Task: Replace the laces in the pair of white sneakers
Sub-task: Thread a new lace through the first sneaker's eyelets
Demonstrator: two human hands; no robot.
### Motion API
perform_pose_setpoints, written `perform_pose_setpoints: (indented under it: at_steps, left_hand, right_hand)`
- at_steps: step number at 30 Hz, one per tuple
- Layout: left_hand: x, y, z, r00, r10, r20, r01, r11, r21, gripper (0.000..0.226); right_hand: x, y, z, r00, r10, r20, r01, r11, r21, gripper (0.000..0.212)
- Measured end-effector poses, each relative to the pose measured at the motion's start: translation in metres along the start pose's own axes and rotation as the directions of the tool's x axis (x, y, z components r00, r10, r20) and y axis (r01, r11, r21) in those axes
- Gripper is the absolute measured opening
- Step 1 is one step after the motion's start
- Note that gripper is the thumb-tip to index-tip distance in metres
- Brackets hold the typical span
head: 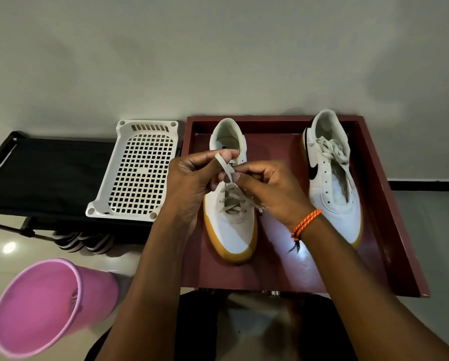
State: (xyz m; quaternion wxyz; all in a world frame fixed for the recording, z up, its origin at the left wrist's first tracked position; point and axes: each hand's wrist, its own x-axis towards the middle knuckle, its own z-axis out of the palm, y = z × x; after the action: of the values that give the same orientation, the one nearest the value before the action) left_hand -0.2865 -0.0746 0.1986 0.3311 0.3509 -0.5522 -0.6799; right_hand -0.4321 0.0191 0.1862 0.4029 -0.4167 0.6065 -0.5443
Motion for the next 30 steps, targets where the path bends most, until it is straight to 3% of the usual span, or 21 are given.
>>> perform_pose_setpoints:
  at_steps: [2, 4, 5, 6, 7, 9, 11, 15, 18, 20, 22, 24, 26, 28, 30]
  left_hand:
    - [0.001, -0.001, -0.001, 1.0, -0.006, -0.009, 0.006, 1.0, -0.006, 0.02]
    - [0.0, -0.001, -0.002, 1.0, 0.0, -0.014, 0.0, 1.0, -0.021, 0.019]
    - [0.0, -0.001, -0.002, 1.0, 0.007, -0.012, -0.008, 1.0, -0.024, 0.02]
    - [0.0, 0.0, -0.003, 1.0, 0.014, -0.01, -0.014, 1.0, -0.021, 0.02]
    - [0.0, 0.0, -0.003, 1.0, 0.015, -0.009, -0.015, 1.0, -0.016, 0.02]
    - [0.0, 0.001, -0.002, 1.0, 0.009, -0.003, -0.009, 1.0, -0.018, 0.018]
    - [0.0, 0.001, -0.001, 1.0, 0.014, 0.011, -0.014, 1.0, -0.007, 0.019]
    - [0.001, 0.0, 0.001, 1.0, 0.009, 0.002, -0.009, 1.0, 0.017, 0.024]
    - [0.0, 0.0, 0.0, 1.0, 0.012, -0.015, -0.012, 1.0, -0.001, 0.021]
    - [0.0, 0.0, -0.002, 0.998, 0.014, -0.055, -0.015, 0.999, -0.033, 0.023]
    - [0.001, -0.001, -0.004, 0.996, 0.004, -0.094, -0.009, 0.998, -0.055, 0.022]
    - [0.002, -0.003, -0.005, 0.994, -0.013, -0.111, 0.009, 0.999, -0.043, 0.022]
    - [0.003, -0.005, -0.004, 0.995, -0.022, -0.094, 0.022, 1.0, -0.006, 0.021]
    - [0.002, -0.005, -0.003, 0.998, -0.019, -0.067, 0.021, 0.999, 0.028, 0.02]
    - [0.003, -0.006, 0.0, 0.998, -0.023, -0.051, 0.025, 0.999, 0.041, 0.019]
  right_hand:
    - [0.0, 0.005, -0.016, 0.99, 0.136, 0.043, -0.127, 0.978, -0.167, 0.012]
    - [0.001, 0.017, -0.034, 0.978, 0.205, 0.029, -0.149, 0.797, -0.585, 0.018]
    - [0.0, 0.02, -0.038, 0.979, 0.206, 0.007, -0.14, 0.691, -0.709, 0.019]
    - [0.0, 0.02, -0.038, 0.987, 0.158, -0.026, -0.127, 0.673, -0.728, 0.019]
    - [0.0, 0.02, -0.036, 0.992, 0.098, -0.079, -0.125, 0.727, -0.675, 0.02]
    - [0.0, 0.012, -0.029, 0.98, -0.032, -0.196, -0.056, 0.903, -0.425, 0.024]
    - [0.001, 0.003, -0.016, 0.985, -0.073, -0.156, 0.036, 0.972, -0.231, 0.03]
    - [-0.002, -0.004, 0.011, 0.999, -0.033, 0.002, 0.033, 0.993, -0.111, 0.011]
    - [-0.002, -0.004, 0.001, 0.991, 0.123, 0.055, -0.123, 0.992, -0.015, 0.009]
    - [0.0, 0.0, -0.016, 0.963, 0.245, 0.11, -0.212, 0.945, -0.251, 0.008]
    - [-0.001, 0.007, -0.033, 0.914, 0.389, 0.118, -0.251, 0.769, -0.588, 0.009]
    - [-0.005, 0.012, -0.04, 0.859, 0.492, 0.141, -0.271, 0.67, -0.691, 0.007]
    - [-0.004, 0.012, -0.037, 0.908, 0.41, 0.085, -0.25, 0.695, -0.675, 0.02]
    - [-0.001, 0.008, -0.028, 0.988, 0.133, -0.081, -0.155, 0.778, -0.609, 0.029]
    - [0.002, 0.004, -0.013, 0.965, -0.152, -0.215, 0.012, 0.841, -0.541, 0.023]
